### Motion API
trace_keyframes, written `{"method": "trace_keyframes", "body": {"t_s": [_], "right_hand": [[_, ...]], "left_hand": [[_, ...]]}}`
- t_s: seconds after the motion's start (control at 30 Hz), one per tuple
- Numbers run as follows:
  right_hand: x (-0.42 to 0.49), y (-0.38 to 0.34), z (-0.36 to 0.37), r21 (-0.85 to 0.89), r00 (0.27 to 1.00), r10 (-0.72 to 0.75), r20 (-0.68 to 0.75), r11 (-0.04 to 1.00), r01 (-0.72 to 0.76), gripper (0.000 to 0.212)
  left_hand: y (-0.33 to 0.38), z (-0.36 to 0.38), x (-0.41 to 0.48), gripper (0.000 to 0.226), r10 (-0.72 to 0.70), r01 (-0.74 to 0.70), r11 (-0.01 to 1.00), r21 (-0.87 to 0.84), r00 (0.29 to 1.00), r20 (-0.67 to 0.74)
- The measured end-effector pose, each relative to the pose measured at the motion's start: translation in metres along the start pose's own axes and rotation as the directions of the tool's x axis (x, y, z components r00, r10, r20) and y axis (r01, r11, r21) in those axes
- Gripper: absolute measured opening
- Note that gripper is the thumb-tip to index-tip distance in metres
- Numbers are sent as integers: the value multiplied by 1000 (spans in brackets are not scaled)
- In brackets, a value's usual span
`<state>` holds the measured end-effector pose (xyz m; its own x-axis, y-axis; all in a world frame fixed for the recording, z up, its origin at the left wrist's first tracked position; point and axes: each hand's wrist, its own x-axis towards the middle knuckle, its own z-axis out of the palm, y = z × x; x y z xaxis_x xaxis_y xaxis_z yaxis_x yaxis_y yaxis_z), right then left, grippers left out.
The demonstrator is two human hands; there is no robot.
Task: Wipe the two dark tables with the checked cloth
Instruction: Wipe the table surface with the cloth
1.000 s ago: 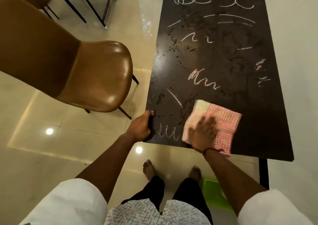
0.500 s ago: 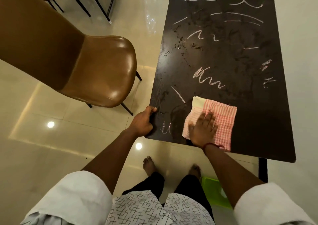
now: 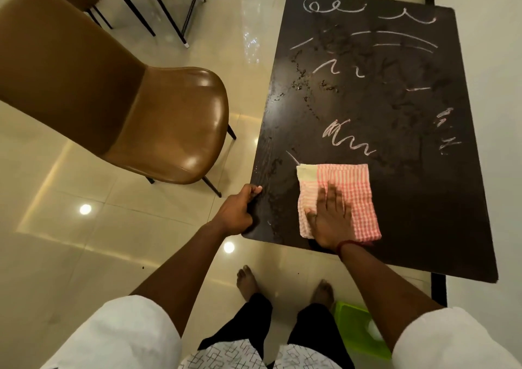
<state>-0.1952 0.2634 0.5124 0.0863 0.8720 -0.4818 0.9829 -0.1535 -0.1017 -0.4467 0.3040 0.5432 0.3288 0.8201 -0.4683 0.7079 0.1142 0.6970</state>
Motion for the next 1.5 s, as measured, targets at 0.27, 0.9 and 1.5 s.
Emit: {"method": "trace_keyframes", "body": {"t_s": [0.27,0.9,1.5], "right_hand": [[-43,-76,37,-61,969,-245,15,968,245,69],[-33,-94,20,-50,958,-281,53,958,284,66],[2,-95,2,-25,976,-217,-13,976,217,70]], "left_hand": [[-5,3,0,55,25,-25,1000,2,999,-40],[10,4,-9,38,-255,104,652,-751,963,-88],[3,16,-6,40,-264,72,650,-757,955,-136]]}}
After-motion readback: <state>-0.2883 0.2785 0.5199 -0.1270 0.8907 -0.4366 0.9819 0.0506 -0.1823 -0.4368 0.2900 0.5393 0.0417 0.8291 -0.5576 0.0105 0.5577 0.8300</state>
